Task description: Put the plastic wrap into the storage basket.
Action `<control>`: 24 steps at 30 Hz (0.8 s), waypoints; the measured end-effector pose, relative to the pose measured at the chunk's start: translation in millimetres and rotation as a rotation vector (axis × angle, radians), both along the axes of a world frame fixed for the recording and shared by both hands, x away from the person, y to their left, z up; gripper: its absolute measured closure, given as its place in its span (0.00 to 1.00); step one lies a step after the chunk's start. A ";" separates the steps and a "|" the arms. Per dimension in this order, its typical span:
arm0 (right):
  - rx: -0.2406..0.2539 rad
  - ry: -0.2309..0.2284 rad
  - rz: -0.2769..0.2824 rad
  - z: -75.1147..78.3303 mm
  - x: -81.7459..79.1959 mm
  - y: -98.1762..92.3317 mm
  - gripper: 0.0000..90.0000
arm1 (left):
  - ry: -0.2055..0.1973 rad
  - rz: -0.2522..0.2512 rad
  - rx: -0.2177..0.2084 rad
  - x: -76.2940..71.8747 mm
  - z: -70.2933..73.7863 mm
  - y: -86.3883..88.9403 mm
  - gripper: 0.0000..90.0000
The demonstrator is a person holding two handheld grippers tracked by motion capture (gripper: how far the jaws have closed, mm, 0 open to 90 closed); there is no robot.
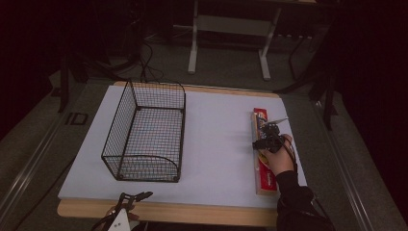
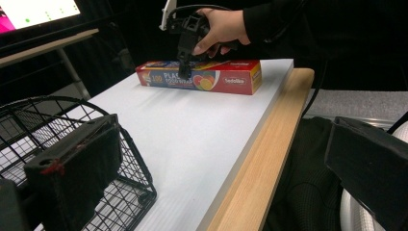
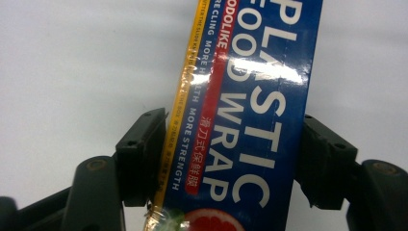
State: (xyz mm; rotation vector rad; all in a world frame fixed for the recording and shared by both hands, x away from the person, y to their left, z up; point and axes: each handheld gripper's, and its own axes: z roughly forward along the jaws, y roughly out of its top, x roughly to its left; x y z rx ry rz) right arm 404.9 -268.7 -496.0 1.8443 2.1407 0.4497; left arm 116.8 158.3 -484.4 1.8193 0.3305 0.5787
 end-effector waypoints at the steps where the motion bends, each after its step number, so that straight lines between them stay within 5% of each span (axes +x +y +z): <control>1: -0.003 0.005 -0.008 0.5 0.3 0.5 0.38 | 0.000 0.000 0.000 0.0 0.0 0.0 0.00; 13: 0.009 -0.019 -0.026 14.2 -0.2 -3.6 0.44 | 0.000 -0.002 0.002 0.1 -0.1 -0.2 0.00; 24: 0.027 -0.091 -0.023 50.4 -0.3 -6.2 0.44 | 0.004 -0.002 0.000 0.7 -0.4 -1.0 0.00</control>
